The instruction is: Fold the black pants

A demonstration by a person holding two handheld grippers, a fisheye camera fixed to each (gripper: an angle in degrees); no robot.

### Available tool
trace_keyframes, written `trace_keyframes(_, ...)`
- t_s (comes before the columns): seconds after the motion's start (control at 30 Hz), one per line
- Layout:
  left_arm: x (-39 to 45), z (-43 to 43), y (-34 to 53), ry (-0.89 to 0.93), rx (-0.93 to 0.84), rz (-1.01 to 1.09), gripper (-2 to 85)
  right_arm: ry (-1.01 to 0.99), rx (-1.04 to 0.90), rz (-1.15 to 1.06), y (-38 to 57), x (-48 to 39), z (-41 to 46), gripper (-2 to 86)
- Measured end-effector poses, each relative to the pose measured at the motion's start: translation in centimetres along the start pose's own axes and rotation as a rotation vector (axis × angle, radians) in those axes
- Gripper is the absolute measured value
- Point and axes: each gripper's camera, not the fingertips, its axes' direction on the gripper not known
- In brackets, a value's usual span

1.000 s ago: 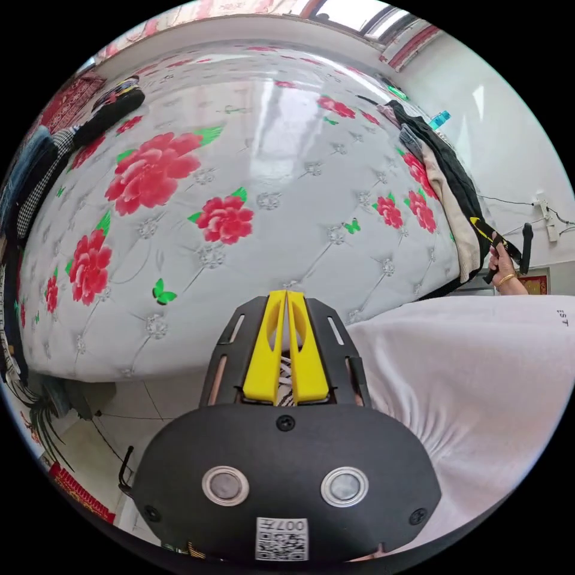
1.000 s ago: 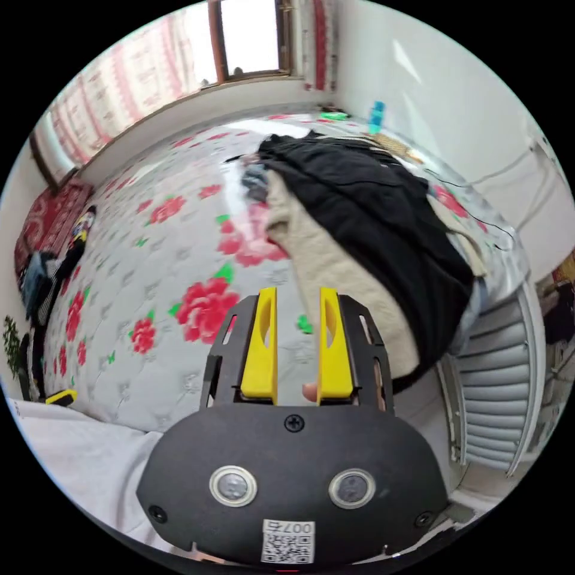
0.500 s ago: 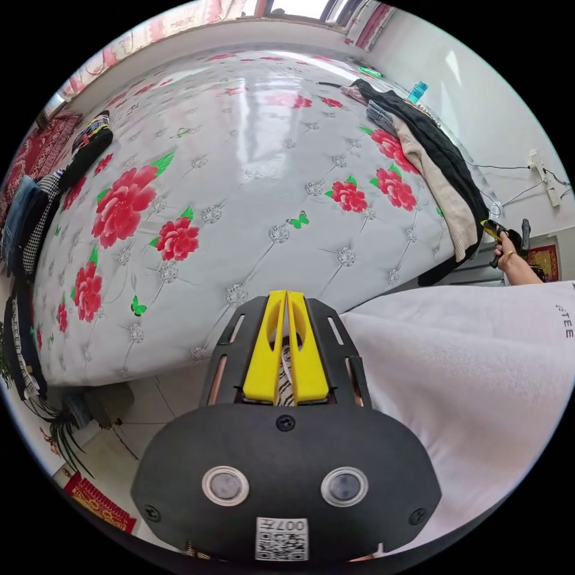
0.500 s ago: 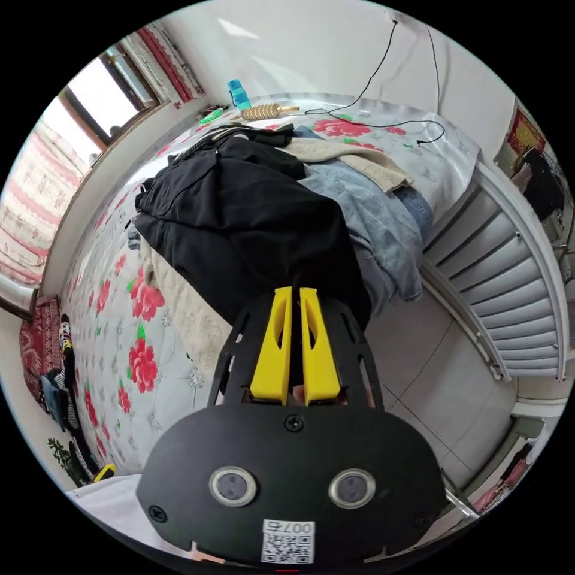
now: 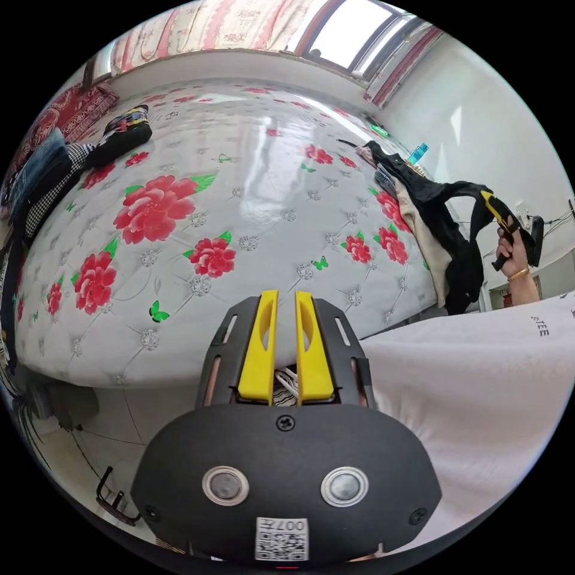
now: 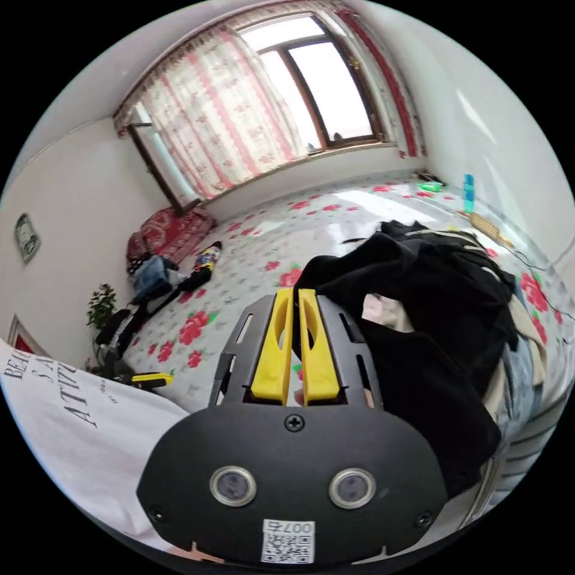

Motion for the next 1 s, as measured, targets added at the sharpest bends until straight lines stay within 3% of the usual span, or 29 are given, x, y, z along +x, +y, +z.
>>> trace_keyframes(0.23, -5.9, -4.3, 5.0, 0.117, 0.133, -0.097, 10.0, -0.583, -0.387, -0.393, 0.6, -26.3, 19.7, -0.1)
trace_keyframes(0.33, -8.9, -4.9, 7.8, 0.103, 0.131, -0.163, 11.1, -0.738, -0.619, -0.497, 4.4, -35.0, 26.3, 0.1)
trace_keyframes(0.43, -11.9, -5.0, 10.5, 0.119, 0.112, -0.242, 11.5, -0.747, -0.785, -0.534, 6.9, -38.5, 30.6, 0.4)
trace_keyframes(0.6, -14.8, -4.8, 14.0, 0.12, 0.067, -0.308, 12.6, -0.589, -0.704, -0.342, 5.6, -32.3, 32.0, 1.7)
trace_keyframes(0.73, -15.3, -5.7, 15.0, 0.119, 0.062, -0.323, 13.5, -0.264, -0.545, -0.082, 4.8, -21.8, 30.1, 5.4)
trace_keyframes(0.83, -15.7, -7.7, 15.7, 0.061, 0.073, -0.314, 14.0, -0.06, -0.543, 0.049, 5.7, -15.7, 29.3, 7.8)
trace_keyframes(1.0, -19.3, -12.2, 16.9, 0.026, 0.161, -0.41, 13.7, -0.011, -0.627, 0.125, 8.3, -12.6, 30.8, 10.0)
